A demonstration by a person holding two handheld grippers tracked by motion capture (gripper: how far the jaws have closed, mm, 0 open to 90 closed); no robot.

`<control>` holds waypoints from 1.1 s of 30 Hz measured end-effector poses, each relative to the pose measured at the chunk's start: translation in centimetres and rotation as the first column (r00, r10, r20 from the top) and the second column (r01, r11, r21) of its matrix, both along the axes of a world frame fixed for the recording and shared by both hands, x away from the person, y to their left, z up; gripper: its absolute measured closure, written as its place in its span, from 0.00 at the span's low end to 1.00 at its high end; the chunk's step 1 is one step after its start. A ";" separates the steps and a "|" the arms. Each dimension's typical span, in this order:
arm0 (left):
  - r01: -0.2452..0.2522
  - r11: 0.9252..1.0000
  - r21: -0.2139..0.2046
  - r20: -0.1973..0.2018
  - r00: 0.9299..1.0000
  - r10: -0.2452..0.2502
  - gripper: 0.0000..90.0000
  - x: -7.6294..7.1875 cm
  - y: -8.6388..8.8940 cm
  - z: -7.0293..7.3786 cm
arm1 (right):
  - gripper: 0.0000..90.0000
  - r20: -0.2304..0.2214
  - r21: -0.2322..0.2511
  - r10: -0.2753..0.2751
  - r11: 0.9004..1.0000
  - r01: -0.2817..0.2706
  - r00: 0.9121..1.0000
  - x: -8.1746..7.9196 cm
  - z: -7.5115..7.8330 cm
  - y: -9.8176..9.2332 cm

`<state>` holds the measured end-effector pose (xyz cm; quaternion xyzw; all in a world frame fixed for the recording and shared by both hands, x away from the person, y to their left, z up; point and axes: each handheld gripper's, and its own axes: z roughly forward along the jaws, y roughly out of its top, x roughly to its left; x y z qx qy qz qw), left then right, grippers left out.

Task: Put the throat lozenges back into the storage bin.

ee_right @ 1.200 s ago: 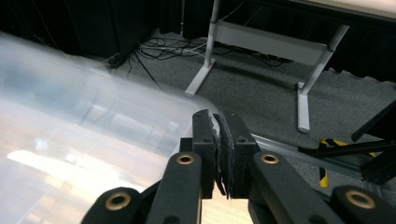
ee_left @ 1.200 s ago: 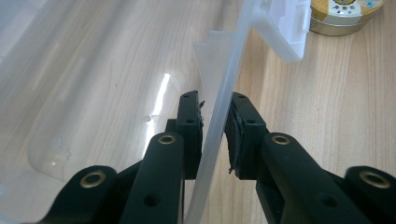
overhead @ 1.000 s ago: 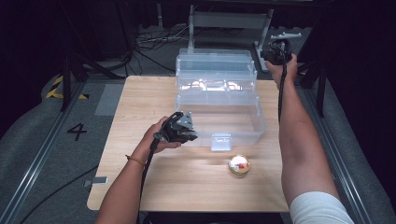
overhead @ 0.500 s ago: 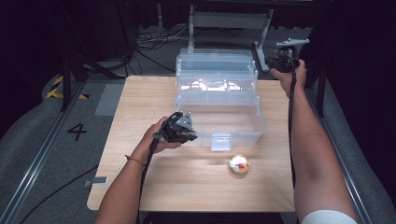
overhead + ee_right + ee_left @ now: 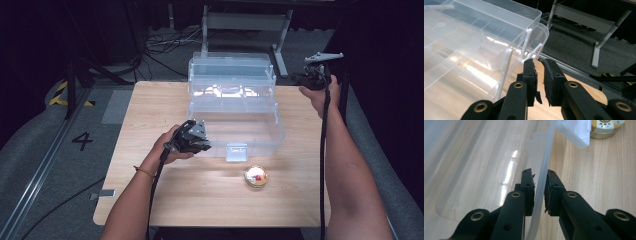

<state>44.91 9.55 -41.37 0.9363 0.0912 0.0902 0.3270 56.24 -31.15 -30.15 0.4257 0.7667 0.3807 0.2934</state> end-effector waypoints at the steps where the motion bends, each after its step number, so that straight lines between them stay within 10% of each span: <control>1: -0.001 1.000 -0.001 0.000 1.000 0.001 0.89 0.0 0.0 0.0 | 0.89 0.001 0.001 0.002 1.000 -0.002 1.000 -0.2 -0.1 -0.1; 33: 0.007 1.000 -0.001 -0.010 1.000 -0.007 0.89 0.1 0.2 0.0 | 0.87 -0.004 -0.036 0.158 0.987 -0.158 0.987 -8.3 -2.2 1.0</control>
